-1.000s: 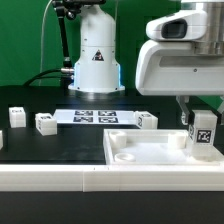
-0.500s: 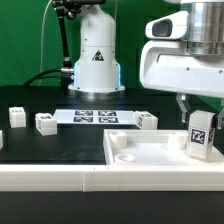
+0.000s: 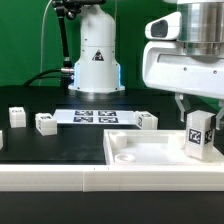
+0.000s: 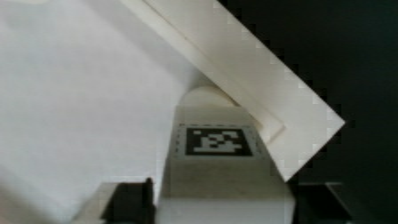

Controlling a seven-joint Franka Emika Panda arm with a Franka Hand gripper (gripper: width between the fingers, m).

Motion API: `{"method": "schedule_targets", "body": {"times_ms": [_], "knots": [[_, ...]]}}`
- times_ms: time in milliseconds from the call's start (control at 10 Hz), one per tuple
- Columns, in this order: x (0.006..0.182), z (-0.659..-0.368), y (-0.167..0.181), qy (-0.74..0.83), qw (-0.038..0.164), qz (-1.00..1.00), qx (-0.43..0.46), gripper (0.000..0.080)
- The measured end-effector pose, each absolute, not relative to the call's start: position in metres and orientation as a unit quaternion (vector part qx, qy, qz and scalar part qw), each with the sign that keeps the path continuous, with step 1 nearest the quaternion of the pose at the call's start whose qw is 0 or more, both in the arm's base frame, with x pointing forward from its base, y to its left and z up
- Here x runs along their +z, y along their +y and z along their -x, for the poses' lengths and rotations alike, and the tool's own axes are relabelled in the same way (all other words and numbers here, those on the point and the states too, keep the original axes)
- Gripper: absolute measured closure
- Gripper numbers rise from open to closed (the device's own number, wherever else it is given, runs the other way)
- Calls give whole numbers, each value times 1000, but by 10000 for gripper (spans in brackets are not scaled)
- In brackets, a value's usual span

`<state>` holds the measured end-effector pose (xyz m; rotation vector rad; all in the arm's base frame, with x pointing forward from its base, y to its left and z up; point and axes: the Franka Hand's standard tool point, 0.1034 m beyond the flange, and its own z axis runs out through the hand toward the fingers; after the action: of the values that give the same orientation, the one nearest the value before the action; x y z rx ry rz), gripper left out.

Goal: Assemble one leg

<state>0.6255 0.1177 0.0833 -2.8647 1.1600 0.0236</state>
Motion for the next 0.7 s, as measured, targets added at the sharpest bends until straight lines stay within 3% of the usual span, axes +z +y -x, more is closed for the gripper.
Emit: {"method": "schedule_targets", "body": {"times_ms": [100, 200, 700], "knots": [[83, -626, 116, 330, 25, 944, 6, 250], [83, -626, 115, 271, 26, 962, 4, 181], [84, -627, 119, -5, 11, 1000, -6, 150]]}}
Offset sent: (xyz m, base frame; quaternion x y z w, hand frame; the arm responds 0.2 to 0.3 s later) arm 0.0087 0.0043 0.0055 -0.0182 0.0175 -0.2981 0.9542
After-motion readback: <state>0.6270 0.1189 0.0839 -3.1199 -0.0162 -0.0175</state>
